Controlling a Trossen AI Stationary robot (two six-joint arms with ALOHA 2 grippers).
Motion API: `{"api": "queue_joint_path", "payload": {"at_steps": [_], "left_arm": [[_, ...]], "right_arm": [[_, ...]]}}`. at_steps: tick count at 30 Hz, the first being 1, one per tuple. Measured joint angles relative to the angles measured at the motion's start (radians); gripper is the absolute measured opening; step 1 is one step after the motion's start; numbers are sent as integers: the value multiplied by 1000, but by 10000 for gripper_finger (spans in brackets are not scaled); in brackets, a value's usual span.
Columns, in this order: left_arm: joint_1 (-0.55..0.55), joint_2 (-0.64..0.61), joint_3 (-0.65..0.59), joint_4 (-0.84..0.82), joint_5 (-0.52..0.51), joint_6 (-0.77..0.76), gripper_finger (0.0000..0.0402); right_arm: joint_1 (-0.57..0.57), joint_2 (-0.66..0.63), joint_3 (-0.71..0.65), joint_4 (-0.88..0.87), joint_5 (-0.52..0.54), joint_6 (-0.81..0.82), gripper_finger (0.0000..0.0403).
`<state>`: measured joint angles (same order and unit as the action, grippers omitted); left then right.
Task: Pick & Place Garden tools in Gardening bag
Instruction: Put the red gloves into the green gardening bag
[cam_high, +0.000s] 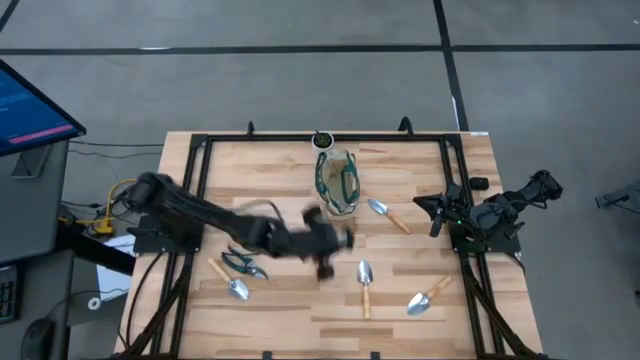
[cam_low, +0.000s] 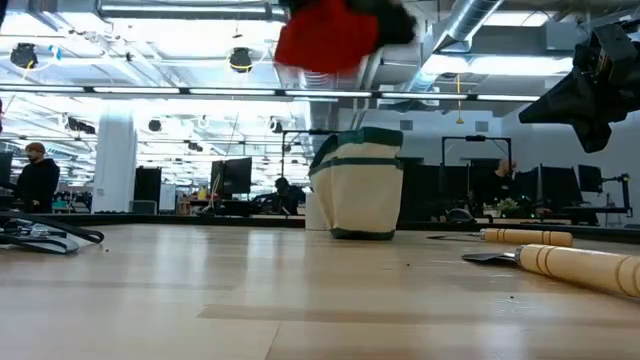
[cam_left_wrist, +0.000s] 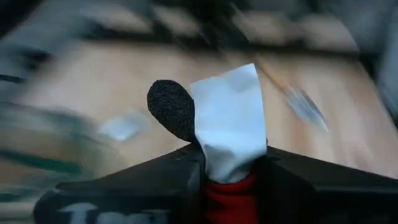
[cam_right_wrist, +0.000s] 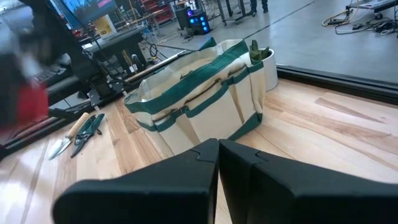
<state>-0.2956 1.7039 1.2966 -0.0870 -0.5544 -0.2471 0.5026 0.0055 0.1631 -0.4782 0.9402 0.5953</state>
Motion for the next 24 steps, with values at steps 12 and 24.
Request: {"api": "queue_joint_path", "payload": {"at_steps": [12,24], "left_arm": [[255,-164,4,260,-294,-45,37],[281,63,3,437,-301,-83,37]], "right_arm": [[0,0,0,2,0,0,6],[0,0,0,3,0,0,6]]}}
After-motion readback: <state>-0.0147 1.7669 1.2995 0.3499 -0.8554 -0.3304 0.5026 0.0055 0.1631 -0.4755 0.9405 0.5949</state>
